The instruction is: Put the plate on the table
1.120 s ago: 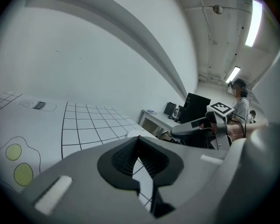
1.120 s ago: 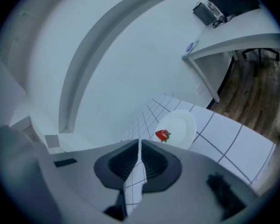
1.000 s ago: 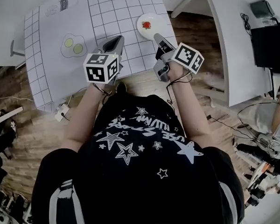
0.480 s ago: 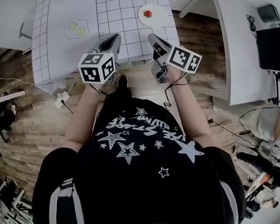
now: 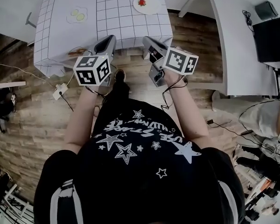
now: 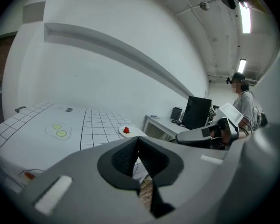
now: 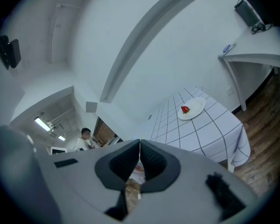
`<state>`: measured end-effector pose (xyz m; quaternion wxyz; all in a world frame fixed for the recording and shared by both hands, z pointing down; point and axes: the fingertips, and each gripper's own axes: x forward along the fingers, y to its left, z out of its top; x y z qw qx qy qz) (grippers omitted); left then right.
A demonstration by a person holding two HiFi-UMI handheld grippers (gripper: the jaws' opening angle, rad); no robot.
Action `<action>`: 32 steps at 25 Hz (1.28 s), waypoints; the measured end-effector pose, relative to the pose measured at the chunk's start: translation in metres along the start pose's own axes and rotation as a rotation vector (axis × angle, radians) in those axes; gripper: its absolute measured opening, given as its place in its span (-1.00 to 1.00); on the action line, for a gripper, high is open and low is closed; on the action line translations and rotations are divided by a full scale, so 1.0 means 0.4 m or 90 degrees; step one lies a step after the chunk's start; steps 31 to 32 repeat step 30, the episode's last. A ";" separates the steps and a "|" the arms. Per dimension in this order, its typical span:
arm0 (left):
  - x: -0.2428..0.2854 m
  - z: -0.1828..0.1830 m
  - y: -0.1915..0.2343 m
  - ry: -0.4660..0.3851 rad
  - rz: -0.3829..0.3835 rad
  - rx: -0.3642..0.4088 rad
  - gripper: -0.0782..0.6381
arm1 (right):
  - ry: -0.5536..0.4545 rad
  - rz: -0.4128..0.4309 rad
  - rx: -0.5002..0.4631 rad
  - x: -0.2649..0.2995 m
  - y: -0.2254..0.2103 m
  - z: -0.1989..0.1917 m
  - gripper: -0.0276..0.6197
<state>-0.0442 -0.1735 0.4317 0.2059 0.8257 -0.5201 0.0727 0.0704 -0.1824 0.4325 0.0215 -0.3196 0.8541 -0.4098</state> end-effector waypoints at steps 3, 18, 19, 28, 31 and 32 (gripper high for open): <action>-0.050 -0.025 -0.039 -0.002 0.010 -0.005 -0.75 | 0.002 0.004 -0.007 -0.046 0.018 -0.026 -0.87; -0.223 -0.070 -0.139 -0.027 0.022 0.003 -0.76 | 0.035 0.044 -0.061 -0.117 0.132 -0.143 -0.87; -0.230 -0.073 -0.138 -0.027 0.021 0.004 -0.76 | 0.032 0.043 -0.063 -0.118 0.137 -0.143 -0.87; -0.335 -0.089 -0.134 -0.034 0.000 0.011 -0.76 | 0.019 0.020 -0.096 -0.144 0.226 -0.178 -0.88; -0.369 -0.090 -0.130 -0.036 -0.004 0.014 -0.76 | 0.018 0.013 -0.098 -0.146 0.253 -0.200 -0.88; -0.369 -0.090 -0.130 -0.036 -0.004 0.014 -0.76 | 0.018 0.013 -0.098 -0.146 0.253 -0.200 -0.88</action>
